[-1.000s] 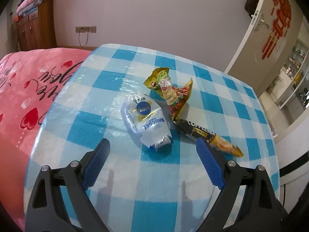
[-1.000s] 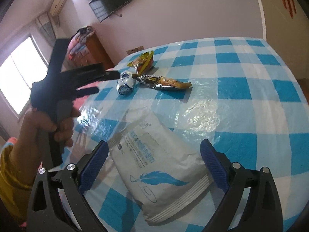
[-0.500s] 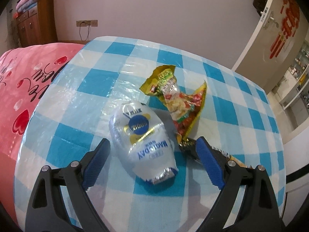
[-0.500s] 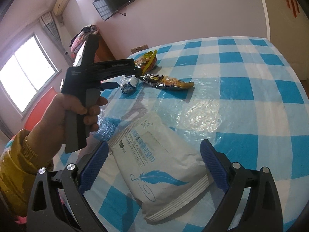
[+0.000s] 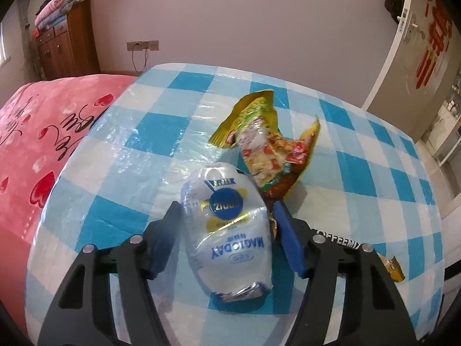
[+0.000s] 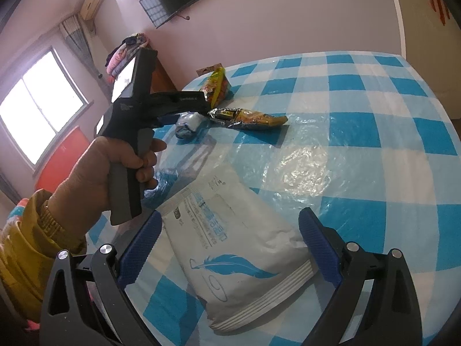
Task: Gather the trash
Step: 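Grasp the white Magicday bottle with the left tool while the right tool grasps the white wipes pack, then carry the bottle and wipes pack to the orange bucket and release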
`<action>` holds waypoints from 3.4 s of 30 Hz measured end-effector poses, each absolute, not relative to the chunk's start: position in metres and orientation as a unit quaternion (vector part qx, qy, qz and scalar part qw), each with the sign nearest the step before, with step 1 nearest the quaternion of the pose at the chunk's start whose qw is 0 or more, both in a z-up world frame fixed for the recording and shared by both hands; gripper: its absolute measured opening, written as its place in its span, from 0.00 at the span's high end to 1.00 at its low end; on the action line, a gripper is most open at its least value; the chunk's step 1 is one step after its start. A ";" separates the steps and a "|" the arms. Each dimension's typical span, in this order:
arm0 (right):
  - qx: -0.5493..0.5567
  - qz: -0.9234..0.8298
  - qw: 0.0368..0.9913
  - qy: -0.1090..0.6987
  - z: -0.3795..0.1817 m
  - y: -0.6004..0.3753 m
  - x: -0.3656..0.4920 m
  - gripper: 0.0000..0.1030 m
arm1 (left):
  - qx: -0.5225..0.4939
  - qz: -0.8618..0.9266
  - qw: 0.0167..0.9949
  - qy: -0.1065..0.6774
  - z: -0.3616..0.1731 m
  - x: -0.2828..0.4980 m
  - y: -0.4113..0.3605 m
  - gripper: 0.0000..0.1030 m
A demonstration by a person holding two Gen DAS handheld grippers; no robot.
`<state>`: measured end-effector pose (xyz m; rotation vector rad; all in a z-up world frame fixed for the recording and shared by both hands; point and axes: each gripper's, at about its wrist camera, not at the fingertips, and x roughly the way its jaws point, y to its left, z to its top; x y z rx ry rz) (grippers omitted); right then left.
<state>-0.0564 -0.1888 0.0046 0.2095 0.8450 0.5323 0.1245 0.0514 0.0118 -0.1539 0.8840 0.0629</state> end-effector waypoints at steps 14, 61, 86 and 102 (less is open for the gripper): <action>0.070 0.256 0.870 0.416 -0.001 -0.179 -0.052 0.08 | -0.089 0.027 0.901 0.425 0.010 0.105 0.060 0.39; -0.087 0.264 0.862 0.424 -0.010 -0.129 -0.068 0.05 | -0.048 -0.024 0.889 0.456 0.005 -0.028 0.082 0.20; -0.126 0.225 0.872 0.417 -0.012 -0.120 -0.071 0.22 | -0.041 -0.034 0.906 0.420 0.004 -0.043 0.095 0.42; -0.113 0.175 0.885 0.417 -0.007 -0.115 -0.080 0.25 | -0.056 -0.060 0.913 0.399 0.011 -0.072 0.123 0.42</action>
